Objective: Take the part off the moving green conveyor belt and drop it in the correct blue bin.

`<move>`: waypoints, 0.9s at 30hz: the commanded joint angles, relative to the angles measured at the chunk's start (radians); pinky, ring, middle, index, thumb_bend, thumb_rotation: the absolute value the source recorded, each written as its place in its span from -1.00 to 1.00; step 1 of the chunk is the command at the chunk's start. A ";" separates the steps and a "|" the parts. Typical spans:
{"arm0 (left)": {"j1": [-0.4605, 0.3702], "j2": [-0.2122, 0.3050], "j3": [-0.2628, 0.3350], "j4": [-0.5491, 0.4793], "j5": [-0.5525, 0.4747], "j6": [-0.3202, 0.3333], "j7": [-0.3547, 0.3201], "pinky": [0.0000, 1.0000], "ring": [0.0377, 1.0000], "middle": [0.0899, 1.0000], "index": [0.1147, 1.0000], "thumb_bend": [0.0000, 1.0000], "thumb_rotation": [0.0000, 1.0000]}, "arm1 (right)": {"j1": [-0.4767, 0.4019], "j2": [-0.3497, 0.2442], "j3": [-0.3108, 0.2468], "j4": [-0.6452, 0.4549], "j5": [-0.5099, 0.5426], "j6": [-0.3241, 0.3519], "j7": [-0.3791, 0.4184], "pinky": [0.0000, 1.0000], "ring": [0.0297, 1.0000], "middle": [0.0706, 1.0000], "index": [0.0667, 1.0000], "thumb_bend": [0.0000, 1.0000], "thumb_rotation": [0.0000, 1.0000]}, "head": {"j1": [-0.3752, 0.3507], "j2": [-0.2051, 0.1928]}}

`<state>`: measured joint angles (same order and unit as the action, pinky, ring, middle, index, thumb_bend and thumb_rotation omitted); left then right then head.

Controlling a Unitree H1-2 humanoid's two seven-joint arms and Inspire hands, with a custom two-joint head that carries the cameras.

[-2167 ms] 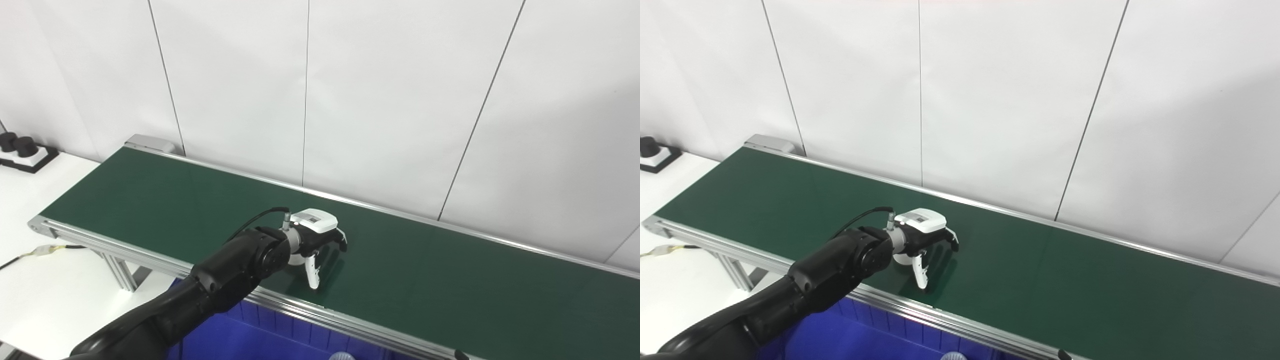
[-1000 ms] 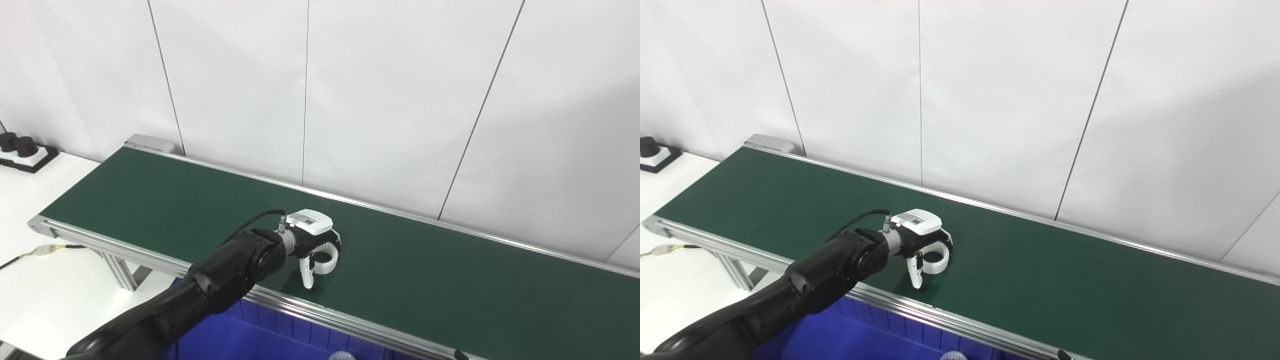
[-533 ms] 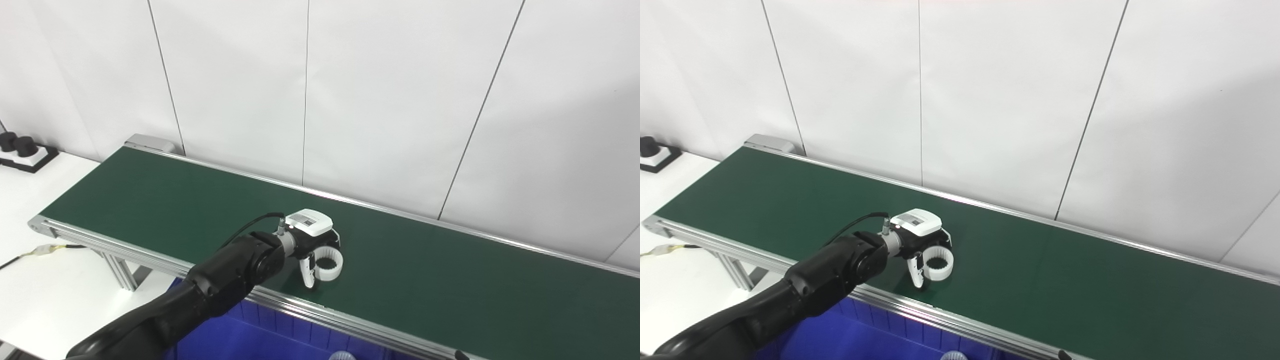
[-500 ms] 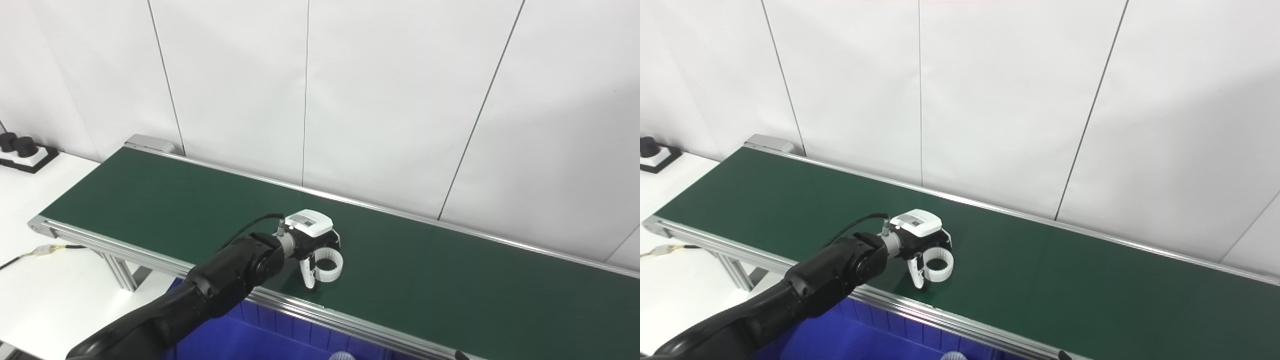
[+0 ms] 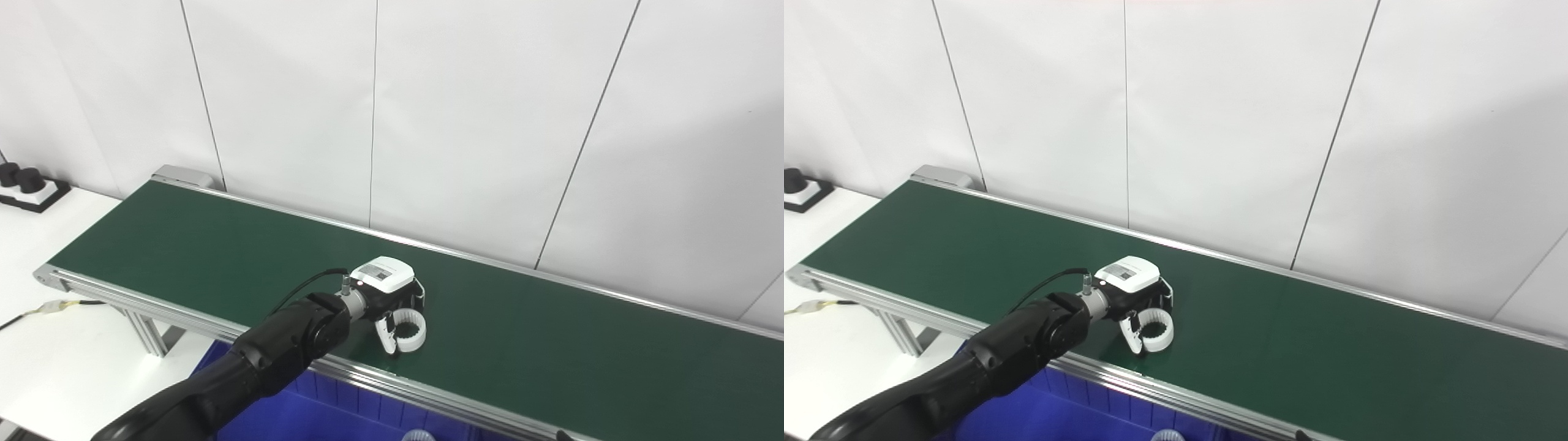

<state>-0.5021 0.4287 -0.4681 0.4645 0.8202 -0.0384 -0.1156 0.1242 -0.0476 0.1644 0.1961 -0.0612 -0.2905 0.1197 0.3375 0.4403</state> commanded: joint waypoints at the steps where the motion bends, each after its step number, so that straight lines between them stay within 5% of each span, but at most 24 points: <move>1: -0.024 0.014 0.008 -0.008 0.006 -0.003 0.011 0.28 0.05 -0.07 -0.18 0.04 -1.00 | -0.004 0.003 -0.003 -0.033 0.002 -0.049 -0.004 0.54 0.65 0.71 0.82 -0.40 0.51 | 0.000 0.001; 10: -0.009 0.008 0.030 -0.040 -0.036 -0.005 0.004 0.18 -0.02 -0.08 -0.19 0.02 -1.00 | -0.005 0.002 -0.003 -0.029 0.009 -0.055 0.001 0.55 0.66 0.71 0.82 -0.42 0.48 | -0.002 0.003; 17: 0.048 0.008 0.095 -0.171 -0.106 0.002 -0.027 0.09 -0.08 -0.09 -0.18 0.00 -1.00 | -0.002 0.003 -0.002 -0.036 0.001 -0.050 -0.003 0.54 0.64 0.71 0.82 -0.42 0.53 | -0.008 0.006; 23: 0.121 0.013 0.149 -0.347 -0.128 0.058 -0.074 -0.10 -0.16 -0.14 -0.13 0.01 -1.00 | -0.002 0.001 -0.001 -0.034 0.002 -0.056 -0.002 0.51 0.63 0.71 0.82 -0.43 0.50 | -0.013 0.008; 27: 0.221 0.023 0.204 -0.569 -0.135 0.116 -0.106 -0.12 -0.13 -0.10 -0.16 0.01 -1.00 | 0.000 -0.001 -0.003 -0.045 0.017 -0.036 0.007 0.54 0.65 0.71 0.83 -0.42 0.51 | -0.016 0.017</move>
<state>-0.2852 0.4311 -0.2880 -0.0272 0.6903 0.0633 -0.2249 0.1289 -0.0493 0.1656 0.1887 -0.0581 -0.2905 0.1214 0.3206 0.4556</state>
